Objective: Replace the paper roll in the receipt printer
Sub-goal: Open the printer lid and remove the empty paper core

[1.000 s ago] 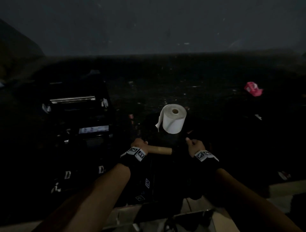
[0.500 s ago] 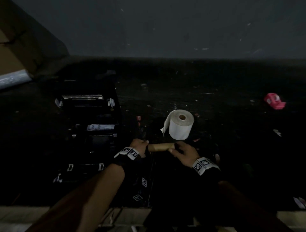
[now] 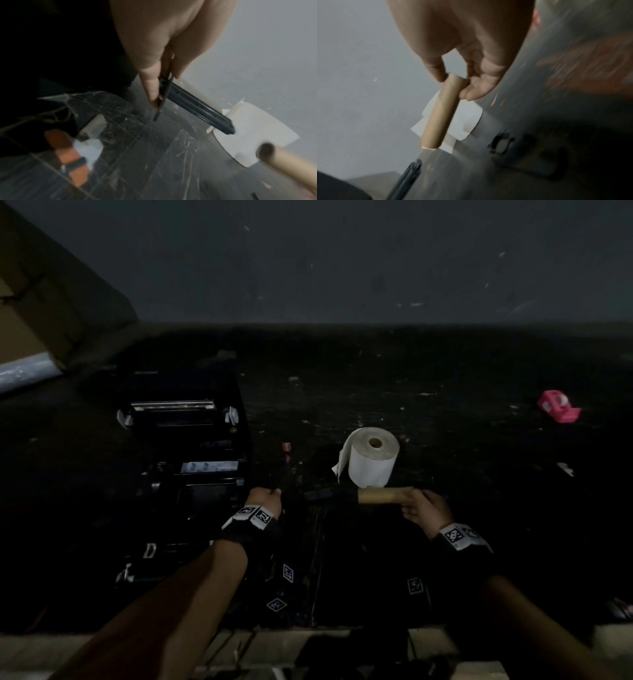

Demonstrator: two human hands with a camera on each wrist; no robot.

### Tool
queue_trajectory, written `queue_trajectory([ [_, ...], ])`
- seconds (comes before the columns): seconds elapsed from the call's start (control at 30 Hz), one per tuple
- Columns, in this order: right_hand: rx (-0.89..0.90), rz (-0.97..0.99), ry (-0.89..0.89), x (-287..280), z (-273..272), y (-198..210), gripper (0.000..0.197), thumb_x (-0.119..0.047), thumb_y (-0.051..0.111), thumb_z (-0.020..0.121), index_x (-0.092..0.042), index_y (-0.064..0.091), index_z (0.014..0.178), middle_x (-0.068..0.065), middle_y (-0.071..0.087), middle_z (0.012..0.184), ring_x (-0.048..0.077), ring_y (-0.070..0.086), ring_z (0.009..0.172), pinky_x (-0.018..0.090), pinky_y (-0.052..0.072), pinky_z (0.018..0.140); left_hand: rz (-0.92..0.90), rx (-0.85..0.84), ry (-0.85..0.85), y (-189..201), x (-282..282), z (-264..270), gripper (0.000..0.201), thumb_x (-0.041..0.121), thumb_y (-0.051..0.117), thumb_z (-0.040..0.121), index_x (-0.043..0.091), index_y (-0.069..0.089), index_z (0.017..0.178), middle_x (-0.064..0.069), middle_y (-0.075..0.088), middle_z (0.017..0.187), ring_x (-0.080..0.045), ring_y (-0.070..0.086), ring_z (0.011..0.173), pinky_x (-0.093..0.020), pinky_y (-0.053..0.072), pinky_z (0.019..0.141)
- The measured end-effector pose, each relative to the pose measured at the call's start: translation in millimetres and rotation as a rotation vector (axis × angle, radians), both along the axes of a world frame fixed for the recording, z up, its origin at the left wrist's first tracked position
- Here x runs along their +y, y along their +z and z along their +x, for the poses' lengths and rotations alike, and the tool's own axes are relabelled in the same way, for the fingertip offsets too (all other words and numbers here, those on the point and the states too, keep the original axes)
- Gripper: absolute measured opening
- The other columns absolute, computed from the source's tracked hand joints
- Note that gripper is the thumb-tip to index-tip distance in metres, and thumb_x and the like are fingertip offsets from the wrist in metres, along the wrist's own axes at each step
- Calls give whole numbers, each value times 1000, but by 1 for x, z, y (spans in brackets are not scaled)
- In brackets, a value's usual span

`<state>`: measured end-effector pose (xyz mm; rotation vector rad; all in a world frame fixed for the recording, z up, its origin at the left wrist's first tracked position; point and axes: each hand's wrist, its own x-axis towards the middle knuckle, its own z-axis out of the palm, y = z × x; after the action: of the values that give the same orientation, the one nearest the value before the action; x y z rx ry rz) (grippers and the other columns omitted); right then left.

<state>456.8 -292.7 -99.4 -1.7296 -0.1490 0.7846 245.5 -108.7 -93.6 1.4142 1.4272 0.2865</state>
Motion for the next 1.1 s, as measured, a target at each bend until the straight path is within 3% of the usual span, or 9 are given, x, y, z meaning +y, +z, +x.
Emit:
queue_trajectory([
  [0.13,-268,-228,387,-1,-21,-1,25,-17,47,91,-5,57,110,11,62,82,19,58,65,31,50,63,39,11,-5,8,-4,3,33,23,51,92,2,65,71,-20,67,78,-39,66,96,-45,54,88],
  [0.23,-507,-425,642,7,-44,-4,34,-27,51,89,-11,56,119,14,62,118,28,59,107,28,43,87,37,-30,-17,7,-4,8,31,22,53,92,-2,67,79,-23,68,87,-39,65,98,-47,53,90],
  [0.3,-546,-477,662,15,-54,-4,40,-30,50,91,-6,53,123,17,59,126,30,55,116,27,42,90,44,-53,-30,3,-2,11,28,21,54,91,-4,68,88,-23,69,96,-38,65,97,-46,53,91],
  [0.4,-593,-539,637,24,-60,-6,43,-35,48,92,0,56,115,22,61,122,34,57,113,30,43,88,-2,-72,-102,-1,0,12,25,18,53,92,2,66,79,-14,65,82,-33,62,94,-38,51,91],
  [0.53,-621,-581,642,24,-53,-10,42,-40,50,89,-4,59,110,22,64,114,35,60,106,35,47,86,-16,-109,-147,-7,-1,12,29,19,55,91,-4,64,106,-29,65,109,-41,63,101,-38,52,86],
  [0.7,-701,-401,572,17,-41,12,35,-39,49,91,-12,65,106,14,69,108,31,62,104,34,48,88,-37,-123,-322,-6,-5,20,28,17,53,93,3,65,72,1,53,42,-12,48,45,-22,40,55],
  [0.83,-681,-321,797,14,-41,32,27,-38,55,88,-20,69,103,3,71,109,18,62,104,26,46,89,-28,-167,-486,7,-21,41,31,16,53,92,15,59,62,10,51,36,0,48,37,-16,36,45],
  [0.97,-546,-281,776,4,-32,45,38,-34,62,84,-19,59,119,-1,66,115,11,60,107,19,46,89,32,-195,-640,26,-39,62,29,13,51,93,12,58,65,13,45,25,4,39,24,-8,28,33],
  [1.1,-380,-275,715,-7,-19,45,74,-21,71,78,-25,29,140,8,67,108,11,57,102,24,42,92,51,-202,-759,27,-54,80,22,13,57,90,-6,67,96,18,54,32,10,47,32,-2,33,37],
])
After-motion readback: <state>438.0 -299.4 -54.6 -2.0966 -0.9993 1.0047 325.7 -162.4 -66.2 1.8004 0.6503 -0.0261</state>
